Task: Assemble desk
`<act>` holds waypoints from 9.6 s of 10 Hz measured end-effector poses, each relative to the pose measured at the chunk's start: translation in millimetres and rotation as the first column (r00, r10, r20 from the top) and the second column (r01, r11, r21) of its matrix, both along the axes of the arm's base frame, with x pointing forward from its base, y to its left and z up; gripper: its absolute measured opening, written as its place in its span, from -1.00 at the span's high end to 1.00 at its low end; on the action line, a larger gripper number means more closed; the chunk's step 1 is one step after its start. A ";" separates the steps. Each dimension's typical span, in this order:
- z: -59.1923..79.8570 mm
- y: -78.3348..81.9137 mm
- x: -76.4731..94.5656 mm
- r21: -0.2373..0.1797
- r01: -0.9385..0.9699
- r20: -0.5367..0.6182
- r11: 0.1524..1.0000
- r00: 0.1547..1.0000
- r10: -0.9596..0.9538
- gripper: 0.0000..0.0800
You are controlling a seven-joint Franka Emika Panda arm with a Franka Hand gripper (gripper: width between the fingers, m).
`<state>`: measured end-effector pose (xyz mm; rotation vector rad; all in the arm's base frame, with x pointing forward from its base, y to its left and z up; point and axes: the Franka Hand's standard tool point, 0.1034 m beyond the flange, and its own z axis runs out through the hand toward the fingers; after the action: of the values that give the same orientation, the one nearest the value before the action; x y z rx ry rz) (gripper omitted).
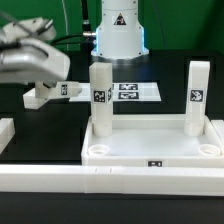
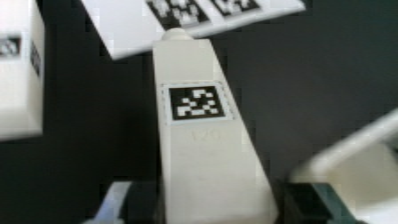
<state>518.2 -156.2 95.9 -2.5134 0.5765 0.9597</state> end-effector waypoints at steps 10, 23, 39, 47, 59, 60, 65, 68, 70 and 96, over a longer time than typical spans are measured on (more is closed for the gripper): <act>33.3 6.5 56.9 -0.348 0.145 0.575 0.926 0.813 0.089 0.27; 76.7 120.0 102.3 -0.395 0.133 0.685 0.909 0.702 0.195 0.27; 76.6 226.5 108.7 -0.403 0.051 0.734 0.914 0.614 0.290 0.27; 76.3 250.8 116.4 -0.397 0.099 0.806 0.912 0.513 0.295 0.27; 45.0 260.0 115.9 -0.416 0.072 0.782 0.907 0.537 0.316 0.27; 43.8 260.4 115.4 -0.416 0.070 0.781 0.907 0.538 0.317 0.27; 39.9 260.0 117.0 -0.421 0.086 0.796 0.903 0.513 0.322 0.27; 40.1 255.1 119.9 -0.425 0.107 0.812 0.899 0.484 0.326 0.27; 40.4 253.8 121.6 -0.426 0.115 0.818 0.898 0.474 0.327 0.27; 52.4 251.5 130.7 -0.440 -0.152 0.492 0.885 0.784 0.379 -0.62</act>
Offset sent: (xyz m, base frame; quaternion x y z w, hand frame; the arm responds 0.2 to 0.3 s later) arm 0.0000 0.0000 0.0000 0.0000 0.1938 0.0000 0.9810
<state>648.9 95.4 148.4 -3.0934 0.2167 0.1225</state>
